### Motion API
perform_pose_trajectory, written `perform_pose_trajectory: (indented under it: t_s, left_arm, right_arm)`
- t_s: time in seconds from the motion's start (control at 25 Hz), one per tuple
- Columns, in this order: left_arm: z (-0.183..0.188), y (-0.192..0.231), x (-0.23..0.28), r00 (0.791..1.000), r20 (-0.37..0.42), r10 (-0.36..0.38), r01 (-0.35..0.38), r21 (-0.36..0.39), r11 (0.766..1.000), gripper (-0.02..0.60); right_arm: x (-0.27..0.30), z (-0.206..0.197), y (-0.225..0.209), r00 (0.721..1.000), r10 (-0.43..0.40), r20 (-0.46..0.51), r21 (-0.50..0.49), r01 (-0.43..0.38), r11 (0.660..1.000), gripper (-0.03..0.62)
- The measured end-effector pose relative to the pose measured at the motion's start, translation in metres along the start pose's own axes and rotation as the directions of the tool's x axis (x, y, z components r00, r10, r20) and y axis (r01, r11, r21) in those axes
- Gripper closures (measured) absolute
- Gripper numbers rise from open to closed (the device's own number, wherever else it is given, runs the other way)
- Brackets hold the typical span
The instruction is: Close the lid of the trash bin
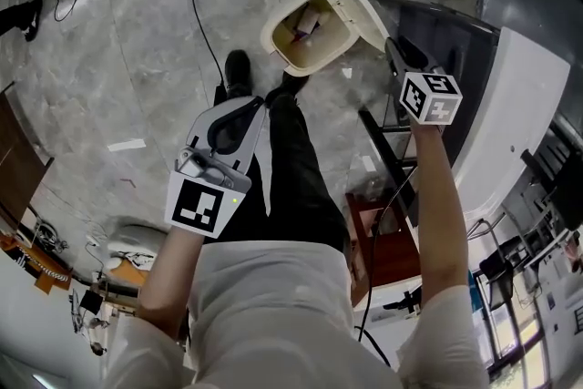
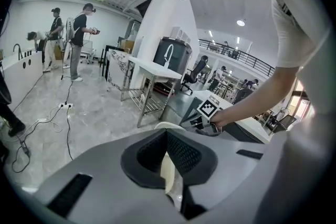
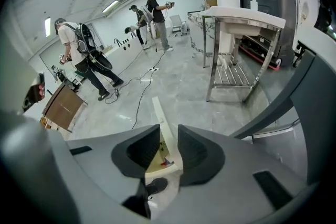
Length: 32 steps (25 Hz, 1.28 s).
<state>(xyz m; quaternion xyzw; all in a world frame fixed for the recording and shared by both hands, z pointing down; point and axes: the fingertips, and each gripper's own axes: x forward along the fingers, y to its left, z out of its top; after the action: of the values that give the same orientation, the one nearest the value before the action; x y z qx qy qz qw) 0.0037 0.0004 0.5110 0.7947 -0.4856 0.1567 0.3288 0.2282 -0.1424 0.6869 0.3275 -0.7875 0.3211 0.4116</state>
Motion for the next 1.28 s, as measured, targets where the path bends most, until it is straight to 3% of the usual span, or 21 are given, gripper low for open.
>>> perform_pose_trajectory:
  t_s: [0.52, 1.28]
  left_arm:
    - [-0.027, 0.001, 0.001, 1.0, -0.029, 0.009, -0.01, -0.02, 1.0, 0.577]
    - [-0.058, 0.022, -0.008, 0.998, -0.067, 0.011, -0.014, -0.058, 0.998, 0.577]
  right_arm:
    - [0.012, -0.012, 0.0, 0.996, 0.089, -0.009, 0.103, -0.088, 0.991, 0.491]
    - [0.04, -0.079, 0.1, 0.97, 0.239, -0.052, 0.134, -0.231, 0.964, 0.49]
